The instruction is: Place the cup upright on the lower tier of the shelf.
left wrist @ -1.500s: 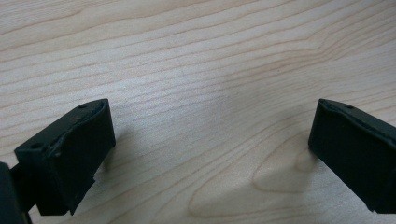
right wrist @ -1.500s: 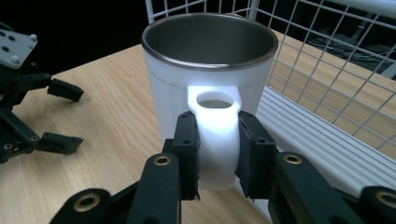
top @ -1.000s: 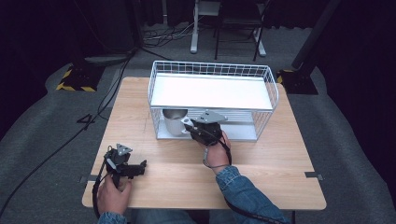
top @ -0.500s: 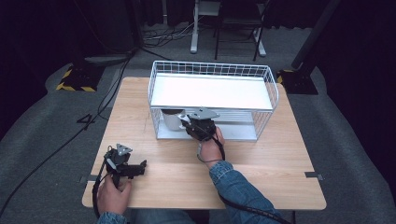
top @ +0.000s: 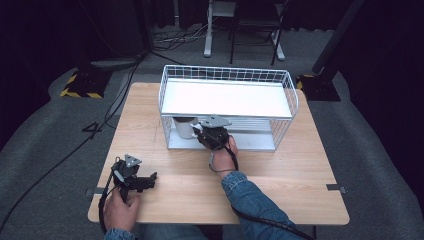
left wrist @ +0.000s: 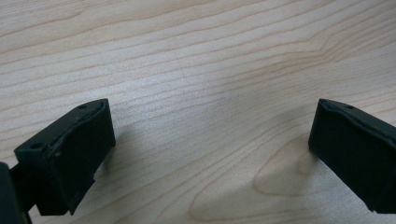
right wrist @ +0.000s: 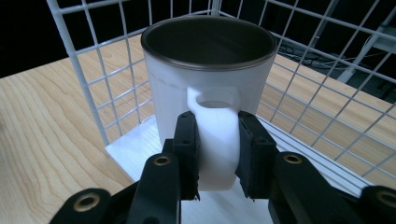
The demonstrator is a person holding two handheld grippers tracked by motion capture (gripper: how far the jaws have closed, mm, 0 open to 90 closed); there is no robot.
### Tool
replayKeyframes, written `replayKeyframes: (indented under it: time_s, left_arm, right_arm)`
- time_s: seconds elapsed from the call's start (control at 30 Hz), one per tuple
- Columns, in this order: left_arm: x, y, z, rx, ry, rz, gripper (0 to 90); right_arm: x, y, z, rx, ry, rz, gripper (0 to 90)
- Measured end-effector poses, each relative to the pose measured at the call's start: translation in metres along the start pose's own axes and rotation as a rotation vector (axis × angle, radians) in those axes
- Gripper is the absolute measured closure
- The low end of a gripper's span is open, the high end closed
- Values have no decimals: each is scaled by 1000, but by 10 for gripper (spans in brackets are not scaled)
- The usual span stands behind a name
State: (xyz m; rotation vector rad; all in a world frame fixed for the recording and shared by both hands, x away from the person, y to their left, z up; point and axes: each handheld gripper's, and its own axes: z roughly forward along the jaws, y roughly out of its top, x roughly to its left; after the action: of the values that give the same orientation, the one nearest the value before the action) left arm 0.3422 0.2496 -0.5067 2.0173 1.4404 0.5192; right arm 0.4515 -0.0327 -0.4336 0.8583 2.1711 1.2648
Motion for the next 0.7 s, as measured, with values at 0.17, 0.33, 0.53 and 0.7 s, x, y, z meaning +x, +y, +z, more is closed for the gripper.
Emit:
replayKeyframes:
  time_s: [0.17,0.33,0.53,0.7]
  left_arm:
    - [0,0,0,0,-1,0,7]
    - [0,0,0,0,-1,0,7]
    - [0,0,0,0,-1,0,7]
    - [0,0,0,0,-2,0,7]
  right_arm:
    - [-4,-5,4,18,-8,6,715]
    - [-6,-6,5,24,-5,7,714]
    - [-5,-10,8,34,-21,-10,711]
    - [-5,-11,8,41,-32,-15,705]
